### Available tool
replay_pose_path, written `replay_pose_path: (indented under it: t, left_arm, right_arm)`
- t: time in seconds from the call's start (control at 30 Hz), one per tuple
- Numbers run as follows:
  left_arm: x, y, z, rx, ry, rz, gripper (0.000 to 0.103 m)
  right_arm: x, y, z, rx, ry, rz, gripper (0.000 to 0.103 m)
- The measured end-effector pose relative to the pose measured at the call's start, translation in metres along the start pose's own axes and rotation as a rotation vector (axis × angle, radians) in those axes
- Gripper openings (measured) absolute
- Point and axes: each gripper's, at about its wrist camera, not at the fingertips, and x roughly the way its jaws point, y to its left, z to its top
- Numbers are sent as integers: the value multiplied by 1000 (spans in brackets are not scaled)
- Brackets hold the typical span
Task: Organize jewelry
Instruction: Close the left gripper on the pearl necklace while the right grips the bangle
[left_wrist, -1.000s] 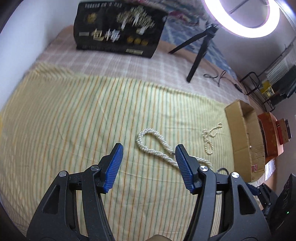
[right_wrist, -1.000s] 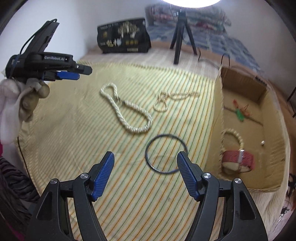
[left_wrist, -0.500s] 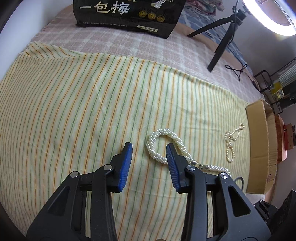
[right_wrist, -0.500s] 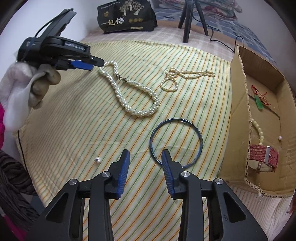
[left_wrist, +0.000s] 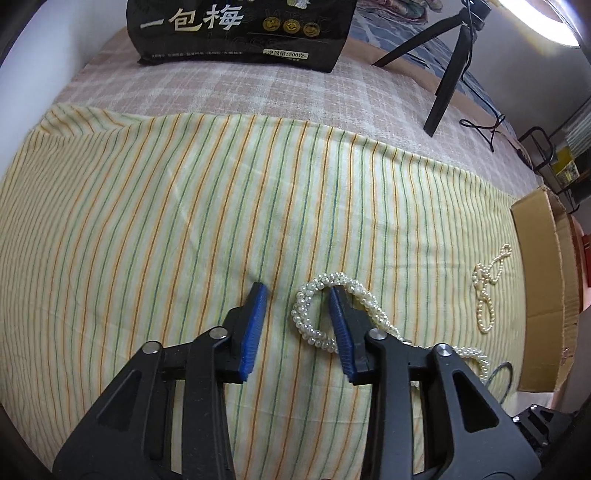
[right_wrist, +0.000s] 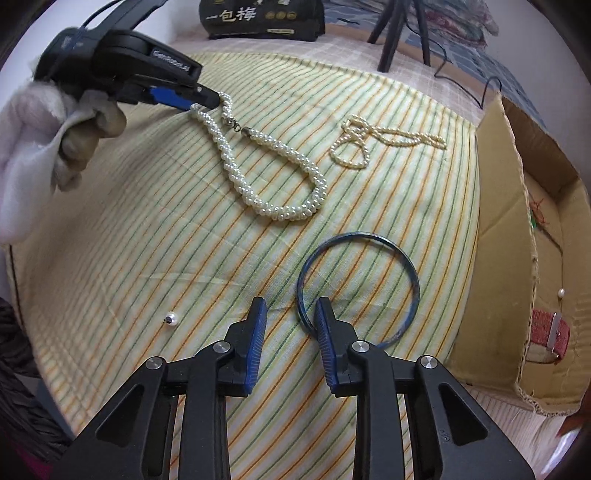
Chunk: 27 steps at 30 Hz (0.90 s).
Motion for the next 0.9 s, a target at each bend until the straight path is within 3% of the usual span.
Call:
replay_pose_path:
  t: [0.17, 0.5, 0.9]
  left_arm:
    - [0, 9, 2, -30, -14, -7, 8]
    - [-24, 27, 5, -119, -20, -110, 6]
    - [-92, -4, 0, -85, -122, -264, 6]
  right_arm:
    - [-1, -2, -1, -2, -9, -3, 6]
    - [-16, -4, 1, 10, -52, -5, 3]
    - [-66, -26, 6, 72, -189, -22, 2]
